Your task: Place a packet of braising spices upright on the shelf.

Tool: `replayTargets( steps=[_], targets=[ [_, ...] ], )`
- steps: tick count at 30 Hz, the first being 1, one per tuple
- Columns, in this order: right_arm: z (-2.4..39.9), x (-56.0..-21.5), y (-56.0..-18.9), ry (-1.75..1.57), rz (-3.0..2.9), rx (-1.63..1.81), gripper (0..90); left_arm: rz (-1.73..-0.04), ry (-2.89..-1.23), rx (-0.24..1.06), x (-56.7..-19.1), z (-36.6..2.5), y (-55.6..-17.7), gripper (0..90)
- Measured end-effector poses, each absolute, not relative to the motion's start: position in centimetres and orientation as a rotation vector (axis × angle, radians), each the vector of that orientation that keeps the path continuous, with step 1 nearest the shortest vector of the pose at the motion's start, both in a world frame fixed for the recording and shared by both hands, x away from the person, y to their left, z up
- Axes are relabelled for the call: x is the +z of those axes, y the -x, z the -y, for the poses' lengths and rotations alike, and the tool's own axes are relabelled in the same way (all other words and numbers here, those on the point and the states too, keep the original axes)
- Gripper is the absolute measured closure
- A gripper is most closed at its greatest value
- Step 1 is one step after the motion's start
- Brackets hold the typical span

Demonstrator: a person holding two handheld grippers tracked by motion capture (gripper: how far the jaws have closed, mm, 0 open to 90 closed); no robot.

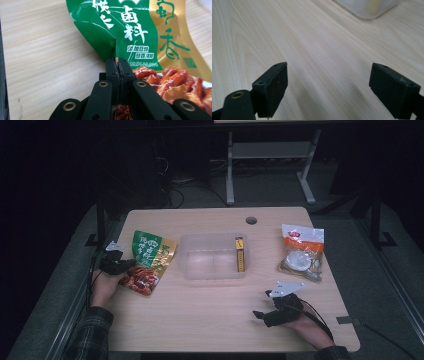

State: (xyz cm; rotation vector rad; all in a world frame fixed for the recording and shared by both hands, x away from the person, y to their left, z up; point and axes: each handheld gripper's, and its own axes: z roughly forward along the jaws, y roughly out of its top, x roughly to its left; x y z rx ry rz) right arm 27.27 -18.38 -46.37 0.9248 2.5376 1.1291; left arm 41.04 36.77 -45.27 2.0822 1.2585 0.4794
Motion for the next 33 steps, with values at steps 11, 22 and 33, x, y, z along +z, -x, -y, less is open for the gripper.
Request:
replayTargets(
  steps=[11,22,33],
  targets=[
    [18.4,-46.3,-27.2,-0.925,-2.535,1.128,15.1,-1.23,-2.035,0.495,-43.7,-37.2,-39.9,89.2],
    [18.4,-46.2,-27.3,-0.915,-2.531,1.131,15.0,-1.184,-1.992,0.462,-41.8,-38.7,-37.6,89.5],
    [18.3,-46.1,-27.3,-0.908,-2.533,1.137,15.1,-1.085,-1.95,0.374,-39.9,-38.5,-35.9,89.9]
  ],
)
